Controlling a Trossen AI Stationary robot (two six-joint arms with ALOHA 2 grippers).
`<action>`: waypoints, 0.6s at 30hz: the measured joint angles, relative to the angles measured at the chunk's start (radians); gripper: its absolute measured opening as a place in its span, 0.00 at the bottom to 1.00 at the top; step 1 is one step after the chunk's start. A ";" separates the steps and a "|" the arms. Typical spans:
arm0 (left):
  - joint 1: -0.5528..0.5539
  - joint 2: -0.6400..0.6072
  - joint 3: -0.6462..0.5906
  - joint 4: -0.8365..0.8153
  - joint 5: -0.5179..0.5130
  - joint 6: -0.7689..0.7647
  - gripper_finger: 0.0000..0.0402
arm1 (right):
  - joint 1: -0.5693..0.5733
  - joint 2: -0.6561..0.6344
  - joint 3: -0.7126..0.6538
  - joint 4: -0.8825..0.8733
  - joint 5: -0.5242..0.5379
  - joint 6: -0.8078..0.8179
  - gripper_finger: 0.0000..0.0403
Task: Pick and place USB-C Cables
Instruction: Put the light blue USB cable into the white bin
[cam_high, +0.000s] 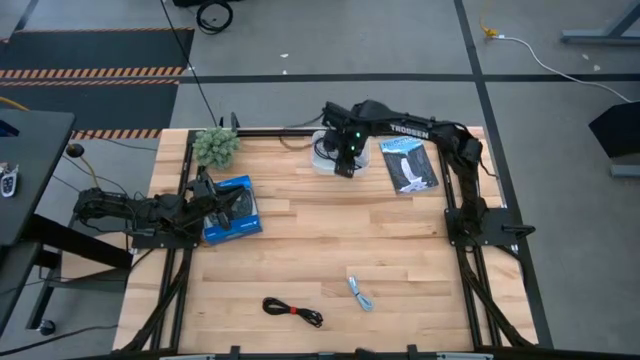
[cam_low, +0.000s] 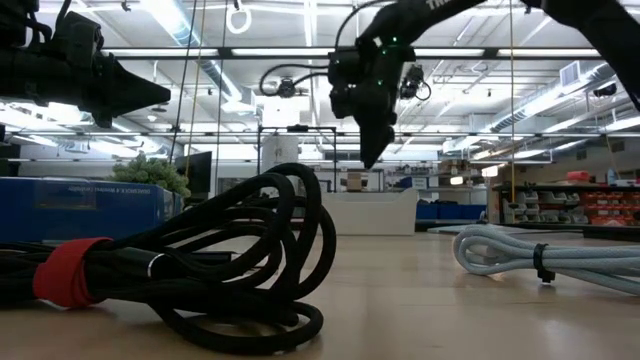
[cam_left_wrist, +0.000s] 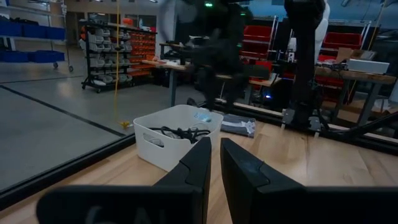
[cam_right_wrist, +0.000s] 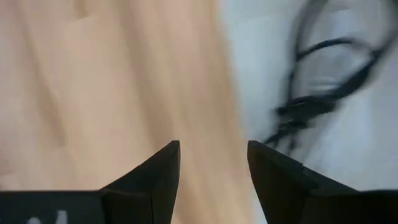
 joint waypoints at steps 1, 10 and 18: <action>0.000 0.000 0.000 0.000 0.000 0.000 0.11 | 0.020 -0.014 -0.021 0.006 -0.003 0.011 0.48; 0.000 0.000 0.000 0.000 0.000 0.000 0.11 | 0.191 -0.207 -0.271 0.162 0.006 0.113 0.48; 0.000 0.000 0.000 0.000 0.000 0.000 0.11 | 0.309 -0.415 -0.398 0.240 0.007 0.172 0.48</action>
